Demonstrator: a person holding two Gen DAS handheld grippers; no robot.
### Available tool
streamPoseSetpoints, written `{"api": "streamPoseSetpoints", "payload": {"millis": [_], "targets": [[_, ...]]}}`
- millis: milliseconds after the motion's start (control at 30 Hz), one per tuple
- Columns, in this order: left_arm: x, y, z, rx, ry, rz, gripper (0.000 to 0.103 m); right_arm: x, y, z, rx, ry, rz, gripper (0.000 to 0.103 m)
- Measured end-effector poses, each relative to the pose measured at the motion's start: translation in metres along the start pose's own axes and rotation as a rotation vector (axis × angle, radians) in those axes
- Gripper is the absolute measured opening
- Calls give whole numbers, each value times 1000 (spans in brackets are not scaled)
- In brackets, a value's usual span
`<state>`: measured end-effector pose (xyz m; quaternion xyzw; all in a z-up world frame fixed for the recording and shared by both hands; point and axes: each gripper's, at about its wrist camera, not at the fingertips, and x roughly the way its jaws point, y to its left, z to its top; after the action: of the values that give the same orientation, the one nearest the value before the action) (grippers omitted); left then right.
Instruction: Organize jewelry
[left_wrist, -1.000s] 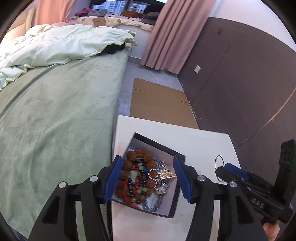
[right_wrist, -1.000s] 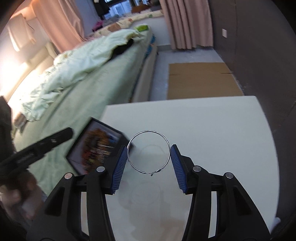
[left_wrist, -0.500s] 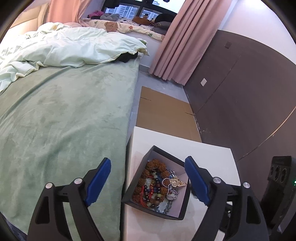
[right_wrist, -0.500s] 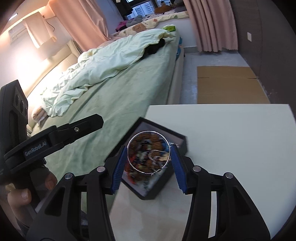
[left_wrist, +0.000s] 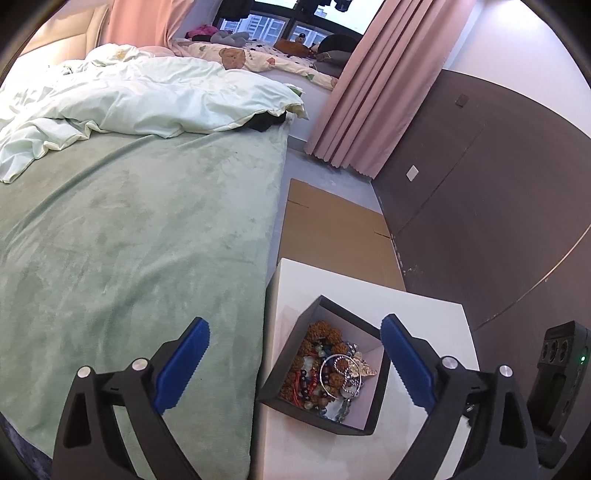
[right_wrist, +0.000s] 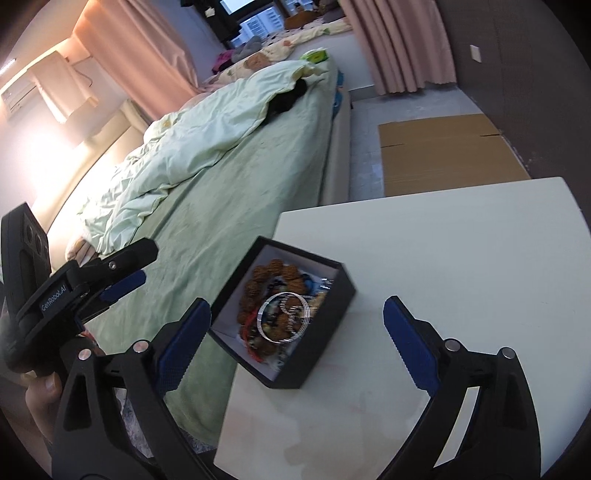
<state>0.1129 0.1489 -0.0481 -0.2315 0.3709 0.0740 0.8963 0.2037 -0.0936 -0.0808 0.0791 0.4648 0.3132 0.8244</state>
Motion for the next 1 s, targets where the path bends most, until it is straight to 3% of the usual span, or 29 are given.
{"api": "streamPoseSetpoints", "payload": {"millis": [300,667,800,1000], "targets": [[-12,-20,-21,65,0,-3,94,-33,-25,-7,58,-37,-54,94],[-31,-55,-49,186,-48,-4,95,-82,-27,-26,22,-133,-140,98],[-40,-68,-59,252,-67,-15,95,-98,-33,-32,39,-160,-131,98],[-57,-71,-71,269,-114,-18,95,-111,-32,-45,11,-152,-144,98]]}}
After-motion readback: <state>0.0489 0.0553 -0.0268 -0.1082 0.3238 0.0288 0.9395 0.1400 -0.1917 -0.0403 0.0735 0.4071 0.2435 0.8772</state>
